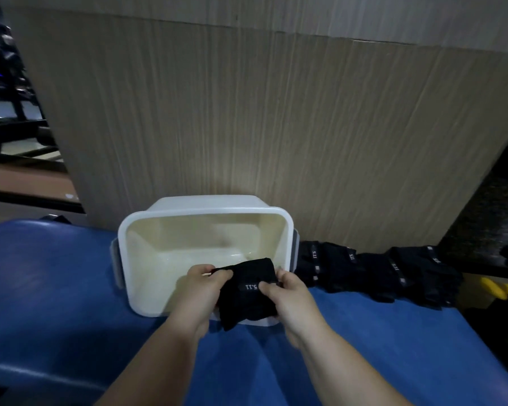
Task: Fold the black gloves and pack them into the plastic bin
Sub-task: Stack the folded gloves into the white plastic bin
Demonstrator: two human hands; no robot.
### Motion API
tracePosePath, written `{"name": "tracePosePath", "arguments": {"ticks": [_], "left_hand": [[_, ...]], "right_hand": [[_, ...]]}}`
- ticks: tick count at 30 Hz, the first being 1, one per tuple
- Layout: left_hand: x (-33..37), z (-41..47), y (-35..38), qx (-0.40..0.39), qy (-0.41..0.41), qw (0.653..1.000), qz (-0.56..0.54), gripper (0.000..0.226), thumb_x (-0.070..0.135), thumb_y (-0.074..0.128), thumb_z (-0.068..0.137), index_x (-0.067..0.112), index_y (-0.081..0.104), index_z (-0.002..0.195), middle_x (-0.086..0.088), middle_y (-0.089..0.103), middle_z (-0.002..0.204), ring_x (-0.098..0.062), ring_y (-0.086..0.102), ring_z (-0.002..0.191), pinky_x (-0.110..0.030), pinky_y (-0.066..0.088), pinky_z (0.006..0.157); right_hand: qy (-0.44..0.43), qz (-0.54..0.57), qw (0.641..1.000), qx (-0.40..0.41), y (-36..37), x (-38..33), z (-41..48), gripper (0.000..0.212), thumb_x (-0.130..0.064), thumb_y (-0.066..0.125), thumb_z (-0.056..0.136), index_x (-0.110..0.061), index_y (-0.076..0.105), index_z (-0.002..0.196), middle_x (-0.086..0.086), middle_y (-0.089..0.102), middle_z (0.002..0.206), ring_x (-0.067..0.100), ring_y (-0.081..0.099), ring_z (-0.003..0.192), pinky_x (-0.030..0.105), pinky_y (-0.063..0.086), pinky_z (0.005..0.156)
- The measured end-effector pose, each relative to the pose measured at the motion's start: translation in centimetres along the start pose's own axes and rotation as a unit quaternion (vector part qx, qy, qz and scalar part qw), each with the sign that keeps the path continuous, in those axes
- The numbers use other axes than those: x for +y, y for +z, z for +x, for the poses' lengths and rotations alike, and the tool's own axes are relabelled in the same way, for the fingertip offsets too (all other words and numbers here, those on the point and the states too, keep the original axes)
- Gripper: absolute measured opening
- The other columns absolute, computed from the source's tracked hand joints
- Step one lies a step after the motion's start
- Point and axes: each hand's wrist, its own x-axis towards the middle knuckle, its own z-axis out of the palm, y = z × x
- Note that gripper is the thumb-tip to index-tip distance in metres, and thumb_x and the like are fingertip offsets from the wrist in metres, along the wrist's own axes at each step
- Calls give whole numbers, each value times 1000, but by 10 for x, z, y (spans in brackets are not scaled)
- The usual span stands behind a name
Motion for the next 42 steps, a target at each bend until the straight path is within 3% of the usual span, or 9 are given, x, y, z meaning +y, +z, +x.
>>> {"name": "tracePosePath", "arguments": {"ticks": [4, 8, 11, 19, 23, 29, 32, 36, 42], "left_hand": [[6, -3, -11, 7, 30, 999, 14, 44, 18, 67, 84, 20, 40, 120, -5, 61, 106, -23, 65, 88, -34, 56, 61], [2, 12, -21, 36, 82, 992, 94, 51, 6, 55, 88, 20, 35, 133, 1, 58, 106, -18, 62, 87, -24, 50, 57], [3, 22, -31, 81, 116, 967, 209, 55, 13, 56, 90, 24, 34, 139, 2, 54, 123, -17, 60, 95, -24, 48, 69], [-14, 50, -51, 118, 194, 891, 393, 45, 17, 51, 93, 21, 41, 136, 5, 39, 145, -17, 45, 125, -26, 40, 100], [-14, 54, -51, 131, 269, 836, 460, 25, 22, 52, 90, 28, 60, 113, 12, 51, 126, -13, 41, 115, -25, 35, 100], [-15, 56, -55, 75, 290, 822, 485, 24, 32, 56, 91, 34, 61, 114, 16, 57, 117, -8, 46, 110, -23, 39, 96], [-17, 62, -61, 85, 287, 819, 489, 28, 24, 53, 92, 32, 61, 118, 15, 57, 119, -8, 46, 112, -22, 41, 94], [-19, 63, -60, 102, 278, 809, 507, 33, 22, 48, 94, 33, 57, 123, 14, 57, 120, -9, 47, 112, -24, 42, 93], [-19, 62, -62, 114, 270, 801, 522, 35, 17, 46, 90, 31, 56, 120, 13, 53, 119, -10, 44, 112, -24, 41, 93]], "right_hand": [[-18, -61, 997, 41, 28, 4, 18, 37, -8, 64, 87, -19, 49, 118, 6, 66, 103, 20, 67, 92, 41, 55, 88], [-37, -103, 992, 57, 51, 5, 30, 44, -9, 63, 86, -31, 41, 117, 1, 64, 94, 14, 66, 78, 33, 58, 75], [-48, -177, 982, 52, 62, 8, 39, 41, -16, 59, 86, -38, 40, 116, 1, 66, 77, 14, 62, 65, 30, 51, 60], [-78, -394, 914, 62, 84, 15, 71, 30, -38, 56, 78, -35, 39, 103, -4, 66, 85, 17, 63, 75, 30, 47, 60], [-96, -424, 897, 82, 90, 18, 83, 24, -43, 57, 78, -30, 41, 91, -2, 64, 87, 20, 61, 80, 31, 46, 65], [-117, -421, 898, 51, 91, 23, 99, 26, -46, 60, 81, -33, 38, 78, 0, 60, 88, 18, 58, 79, 25, 36, 57], [-167, -414, 895, 23, 90, 25, 99, 20, -38, 65, 83, -28, 51, 92, -8, 50, 102, 12, 53, 94, 19, 37, 72], [-200, -401, 893, -44, 87, 24, 96, 57, -26, 65, 83, -27, 42, 135, -13, 44, 123, 8, 48, 113, 18, 39, 94], [-190, -426, 871, -154, 83, 19, 93, 53, -21, 65, 81, -29, 50, 131, -15, 54, 123, 6, 52, 110, 8, 39, 87]]}}
